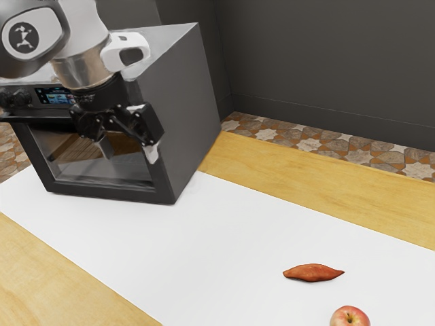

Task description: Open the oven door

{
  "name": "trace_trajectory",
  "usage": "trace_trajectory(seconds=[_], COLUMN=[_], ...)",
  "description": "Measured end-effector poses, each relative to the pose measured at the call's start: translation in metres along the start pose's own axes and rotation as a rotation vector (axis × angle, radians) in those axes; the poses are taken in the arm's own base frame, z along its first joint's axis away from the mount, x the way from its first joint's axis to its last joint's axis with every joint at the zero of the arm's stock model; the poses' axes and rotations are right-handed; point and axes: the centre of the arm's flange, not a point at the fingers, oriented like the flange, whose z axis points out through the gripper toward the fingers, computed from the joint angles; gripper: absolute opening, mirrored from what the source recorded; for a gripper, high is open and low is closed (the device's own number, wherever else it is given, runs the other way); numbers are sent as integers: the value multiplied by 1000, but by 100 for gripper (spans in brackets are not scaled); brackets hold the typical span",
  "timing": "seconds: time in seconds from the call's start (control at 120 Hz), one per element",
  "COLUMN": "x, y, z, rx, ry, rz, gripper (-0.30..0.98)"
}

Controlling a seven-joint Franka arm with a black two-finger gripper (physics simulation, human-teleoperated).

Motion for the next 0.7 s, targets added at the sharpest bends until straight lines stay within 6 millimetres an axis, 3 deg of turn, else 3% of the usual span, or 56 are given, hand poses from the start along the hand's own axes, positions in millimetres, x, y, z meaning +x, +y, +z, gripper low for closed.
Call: trace_trajectory(seconds=[0.083,0.15,0.183,0.225,0.292,0.325,0.425,0.483,0.633,0.7], x=[-11,-51,-68,-73,-69,-62,-41,-21,-6,10], y=[-8,-29,-83,-144,-194,-210,-241,-246,-261,-273], z=[1,7,8,19,18,17,15,25,28,40], rx=[27,85,90,43,-62,-126,-247,-284,-361,-364], ry=[-15,-2,5,9,99,152,275,323,446,468], rz=[-99,-190,-317,-464,-640,-714,-894,-961,-1121,-1192], gripper=[69,69,68,68,68,68,68,68,68,68])
